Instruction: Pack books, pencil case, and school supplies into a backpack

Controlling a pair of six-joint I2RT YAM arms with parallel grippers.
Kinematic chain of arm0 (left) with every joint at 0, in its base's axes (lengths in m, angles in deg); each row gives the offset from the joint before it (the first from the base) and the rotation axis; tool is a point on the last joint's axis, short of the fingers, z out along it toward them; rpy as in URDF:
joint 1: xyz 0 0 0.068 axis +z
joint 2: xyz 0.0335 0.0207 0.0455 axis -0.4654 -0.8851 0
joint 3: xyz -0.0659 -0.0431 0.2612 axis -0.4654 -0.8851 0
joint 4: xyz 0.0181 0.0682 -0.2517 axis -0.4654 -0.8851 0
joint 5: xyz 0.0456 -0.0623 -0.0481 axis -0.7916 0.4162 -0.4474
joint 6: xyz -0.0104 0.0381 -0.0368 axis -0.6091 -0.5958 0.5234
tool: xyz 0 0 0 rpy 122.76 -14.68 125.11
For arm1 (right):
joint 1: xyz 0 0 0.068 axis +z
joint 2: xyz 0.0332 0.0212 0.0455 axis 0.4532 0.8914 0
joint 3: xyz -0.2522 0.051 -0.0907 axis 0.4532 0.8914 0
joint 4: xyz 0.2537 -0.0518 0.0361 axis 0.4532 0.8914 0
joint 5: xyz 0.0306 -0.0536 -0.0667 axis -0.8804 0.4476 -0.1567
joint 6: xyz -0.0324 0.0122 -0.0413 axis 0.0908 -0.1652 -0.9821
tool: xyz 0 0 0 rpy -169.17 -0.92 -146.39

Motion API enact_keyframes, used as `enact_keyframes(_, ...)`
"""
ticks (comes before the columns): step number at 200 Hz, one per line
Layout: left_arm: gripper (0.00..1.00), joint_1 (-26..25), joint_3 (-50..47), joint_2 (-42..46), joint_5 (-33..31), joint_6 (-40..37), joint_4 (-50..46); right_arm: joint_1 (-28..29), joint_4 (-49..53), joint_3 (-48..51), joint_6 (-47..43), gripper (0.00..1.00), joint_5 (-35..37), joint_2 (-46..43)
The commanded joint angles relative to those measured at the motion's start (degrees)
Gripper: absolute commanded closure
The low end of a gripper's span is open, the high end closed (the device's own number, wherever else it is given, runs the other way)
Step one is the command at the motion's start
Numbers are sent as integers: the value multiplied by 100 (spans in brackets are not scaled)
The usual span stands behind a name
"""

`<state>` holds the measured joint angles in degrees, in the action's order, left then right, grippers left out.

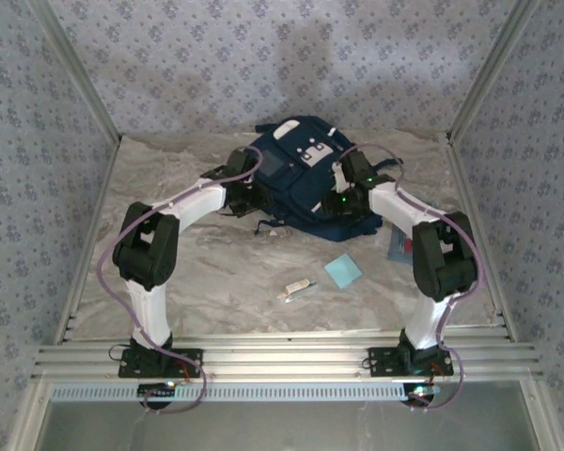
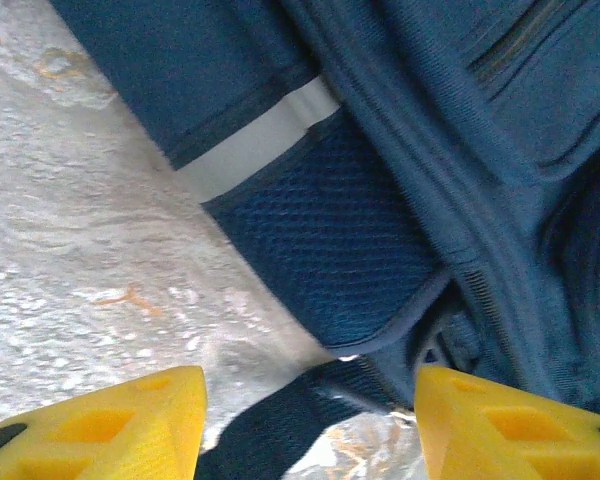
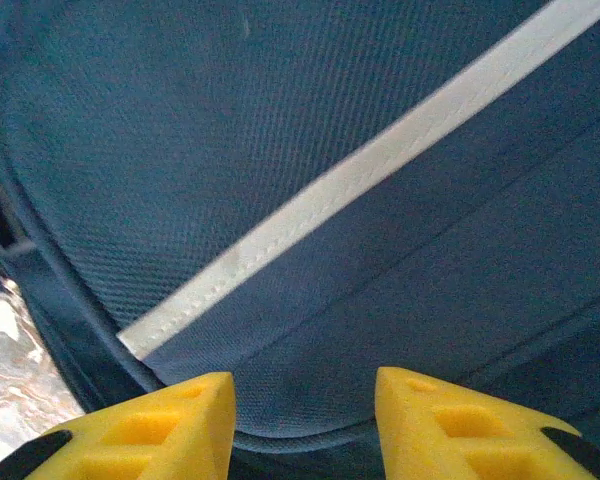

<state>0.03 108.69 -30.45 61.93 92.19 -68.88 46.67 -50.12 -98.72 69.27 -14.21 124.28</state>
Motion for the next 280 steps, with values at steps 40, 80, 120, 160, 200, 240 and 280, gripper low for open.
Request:
enact_keyframes(40,42,265,287,-276,218,998,395,700,295,920,-259,57,294,531)
enact_keyframes(80,41,240,659,-655,425,1243,435,892,411,805,-165,57,334,828)
enact_keyframes(120,41,244,902,-927,240,1347,451,1209,332,688,-58,56,117,498)
enact_keyframes(160,44,207,1162,-1188,-214,1058,188,1347,390,621,-50,56,177,276)
enact_keyframes(200,44,217,1599,-1657,-246,869,-98,1344,256,656,59,57,-612,138)
enact_keyframes(240,45,446,1998,-1944,-409,652,-413,902,103,739,195,54,-1064,-590)
enact_keyframes(280,45,818,2205,-2010,-526,424,-584,-197,172,840,357,49,-575,-1105)
